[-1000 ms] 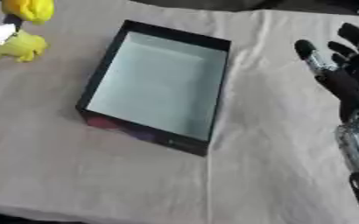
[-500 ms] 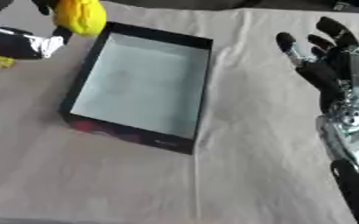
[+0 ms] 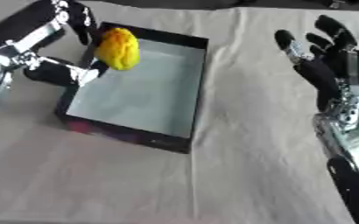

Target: Pick up objects on the table and place them in the box.

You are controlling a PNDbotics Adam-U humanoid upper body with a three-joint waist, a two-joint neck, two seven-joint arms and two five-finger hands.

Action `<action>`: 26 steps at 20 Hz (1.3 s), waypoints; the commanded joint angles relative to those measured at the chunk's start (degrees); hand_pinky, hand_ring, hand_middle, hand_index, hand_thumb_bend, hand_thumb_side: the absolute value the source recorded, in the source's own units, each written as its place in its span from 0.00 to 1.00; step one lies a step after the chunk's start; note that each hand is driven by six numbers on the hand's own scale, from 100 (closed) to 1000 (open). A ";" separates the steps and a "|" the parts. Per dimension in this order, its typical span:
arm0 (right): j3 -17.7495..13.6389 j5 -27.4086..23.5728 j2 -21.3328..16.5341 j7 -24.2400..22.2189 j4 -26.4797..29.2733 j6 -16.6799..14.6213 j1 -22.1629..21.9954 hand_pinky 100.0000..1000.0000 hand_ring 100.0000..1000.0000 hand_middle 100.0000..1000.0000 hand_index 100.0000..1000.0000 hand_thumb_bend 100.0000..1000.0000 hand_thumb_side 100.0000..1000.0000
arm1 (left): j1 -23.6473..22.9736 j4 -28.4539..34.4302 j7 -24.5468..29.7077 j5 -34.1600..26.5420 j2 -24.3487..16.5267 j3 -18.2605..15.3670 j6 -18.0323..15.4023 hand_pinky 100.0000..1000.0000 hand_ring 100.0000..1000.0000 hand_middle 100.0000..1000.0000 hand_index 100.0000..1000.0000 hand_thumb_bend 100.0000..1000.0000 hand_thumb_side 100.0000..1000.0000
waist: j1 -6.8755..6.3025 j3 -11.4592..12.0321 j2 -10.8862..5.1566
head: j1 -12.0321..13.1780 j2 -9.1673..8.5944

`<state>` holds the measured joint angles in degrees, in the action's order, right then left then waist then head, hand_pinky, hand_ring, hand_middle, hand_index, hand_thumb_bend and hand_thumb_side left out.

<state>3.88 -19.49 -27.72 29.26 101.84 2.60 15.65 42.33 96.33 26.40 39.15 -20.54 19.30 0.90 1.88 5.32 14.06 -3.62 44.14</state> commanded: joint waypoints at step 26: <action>-1.31 -0.09 -1.38 0.07 -0.04 -0.25 -1.03 0.92 0.82 0.83 0.82 0.71 0.20 | -7.07 -7.61 -12.52 -4.18 -21.15 -20.35 11.69 0.78 0.67 0.72 0.83 0.61 0.07 | -0.11 1.40 -1.00 | -2.15 -0.03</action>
<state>3.18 -19.49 -27.50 29.31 101.25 2.50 14.26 34.71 89.95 13.97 34.70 -38.25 0.45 12.26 1.93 6.74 14.14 -5.70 44.15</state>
